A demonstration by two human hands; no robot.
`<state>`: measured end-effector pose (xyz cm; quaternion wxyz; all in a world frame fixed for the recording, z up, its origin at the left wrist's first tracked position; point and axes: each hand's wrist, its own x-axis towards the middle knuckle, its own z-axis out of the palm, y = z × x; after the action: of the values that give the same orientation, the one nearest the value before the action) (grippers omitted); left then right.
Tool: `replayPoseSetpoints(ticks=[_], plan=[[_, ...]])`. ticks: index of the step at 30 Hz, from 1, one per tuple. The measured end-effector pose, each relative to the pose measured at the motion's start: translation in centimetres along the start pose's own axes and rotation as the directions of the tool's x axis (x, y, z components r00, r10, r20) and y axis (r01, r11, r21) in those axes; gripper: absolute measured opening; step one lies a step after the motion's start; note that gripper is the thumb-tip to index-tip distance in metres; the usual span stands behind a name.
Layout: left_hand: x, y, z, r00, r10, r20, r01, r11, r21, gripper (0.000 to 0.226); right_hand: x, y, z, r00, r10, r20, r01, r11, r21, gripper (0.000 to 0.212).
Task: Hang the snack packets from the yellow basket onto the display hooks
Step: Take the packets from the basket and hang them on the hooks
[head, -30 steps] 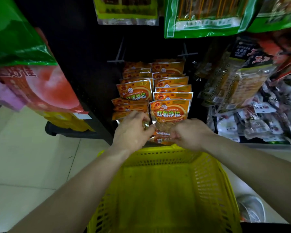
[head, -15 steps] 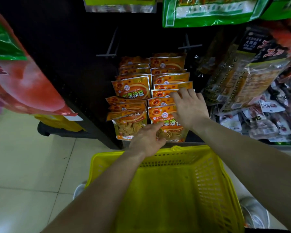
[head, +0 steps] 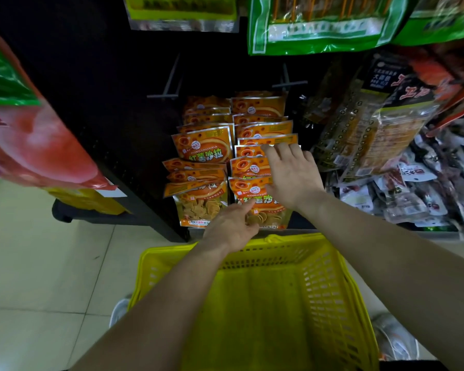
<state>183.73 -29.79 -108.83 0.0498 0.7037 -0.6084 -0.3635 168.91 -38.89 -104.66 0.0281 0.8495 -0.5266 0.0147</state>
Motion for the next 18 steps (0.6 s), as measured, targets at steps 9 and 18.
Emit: replayPoseSetpoints(ticks=[9,18], plan=[[0.6,-0.1,0.6,1.000,0.004,0.002,-0.004,1.000,0.007,0.072,-0.9,0.7,0.6,0.998,0.045,0.047,-0.046,0.999,0.015,0.091],[2.1,0.5,0.4,1.000,-0.011,0.007,0.011,1.000,-0.012,0.070,-0.2,0.3,0.4,0.999,0.029,0.041,-0.030,0.999,0.027,0.088]])
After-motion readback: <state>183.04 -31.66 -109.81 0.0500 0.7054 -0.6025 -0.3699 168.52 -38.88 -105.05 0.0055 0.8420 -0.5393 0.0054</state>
